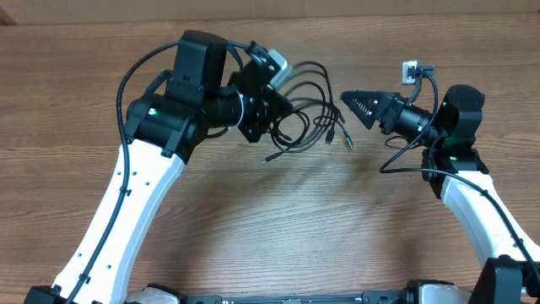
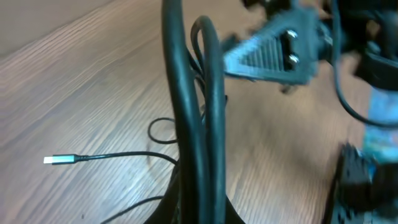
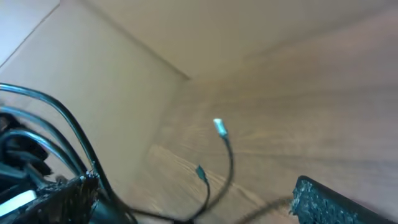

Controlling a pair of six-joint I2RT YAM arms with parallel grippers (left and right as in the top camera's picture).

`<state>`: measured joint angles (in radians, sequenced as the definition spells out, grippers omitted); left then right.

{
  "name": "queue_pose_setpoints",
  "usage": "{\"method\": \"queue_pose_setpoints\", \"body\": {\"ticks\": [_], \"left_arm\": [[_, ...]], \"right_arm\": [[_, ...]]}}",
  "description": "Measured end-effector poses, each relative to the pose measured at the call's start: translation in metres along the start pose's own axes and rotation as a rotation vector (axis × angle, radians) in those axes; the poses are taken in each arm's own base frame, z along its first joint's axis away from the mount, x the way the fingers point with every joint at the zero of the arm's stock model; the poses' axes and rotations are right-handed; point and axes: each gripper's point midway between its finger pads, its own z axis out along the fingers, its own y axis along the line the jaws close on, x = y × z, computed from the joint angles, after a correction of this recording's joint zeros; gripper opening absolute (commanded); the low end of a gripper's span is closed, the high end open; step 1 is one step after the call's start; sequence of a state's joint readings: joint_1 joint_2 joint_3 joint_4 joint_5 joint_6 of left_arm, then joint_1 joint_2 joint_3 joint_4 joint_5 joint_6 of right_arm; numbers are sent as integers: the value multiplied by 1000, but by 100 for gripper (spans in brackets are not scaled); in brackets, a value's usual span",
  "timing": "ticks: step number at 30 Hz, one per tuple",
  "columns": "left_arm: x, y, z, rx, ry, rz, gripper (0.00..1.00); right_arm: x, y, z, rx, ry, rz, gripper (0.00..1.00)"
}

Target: Untangle cables

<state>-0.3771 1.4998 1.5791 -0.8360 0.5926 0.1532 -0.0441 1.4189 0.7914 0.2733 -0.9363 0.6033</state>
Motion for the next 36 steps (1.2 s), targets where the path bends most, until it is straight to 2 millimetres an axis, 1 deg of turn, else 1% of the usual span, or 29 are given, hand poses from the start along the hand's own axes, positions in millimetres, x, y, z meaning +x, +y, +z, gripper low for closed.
{"method": "queue_pose_setpoints", "body": {"ticks": [3, 6, 10, 13, 19, 22, 27, 31, 34, 36], "left_arm": [[-2, 20, -2, -106, -11, -135, 4], [-1, 41, -6, -219, -34, -326, 4], [2, 68, -16, -352, -98, -629, 4], [4, 80, -22, -412, -155, -832, 4], [5, 87, -25, -437, -244, -1146, 5], [7, 88, -26, -440, -263, -1232, 4], [9, 88, -25, -446, -277, -1311, 4], [14, 88, -24, -458, -306, -1461, 4], [17, 86, -17, -456, -326, -1589, 5], [19, 83, -8, -452, -323, -1656, 4]], "right_arm": [[4, -9, 0, 42, 5, 96, 100], [10, -15, -1, 66, 18, 205, 100], [12, -13, -1, 57, 28, 310, 100], [15, -9, -1, 35, 48, 355, 100], [22, 1, -1, -11, 95, 408, 100], [23, 3, -1, -21, 109, 444, 100], [27, 7, 1, -28, 127, 521, 100], [36, 16, 9, -35, 165, 602, 100], [46, 24, 17, -35, 199, 663, 100], [52, 29, 23, -30, 216, 692, 94]]}}
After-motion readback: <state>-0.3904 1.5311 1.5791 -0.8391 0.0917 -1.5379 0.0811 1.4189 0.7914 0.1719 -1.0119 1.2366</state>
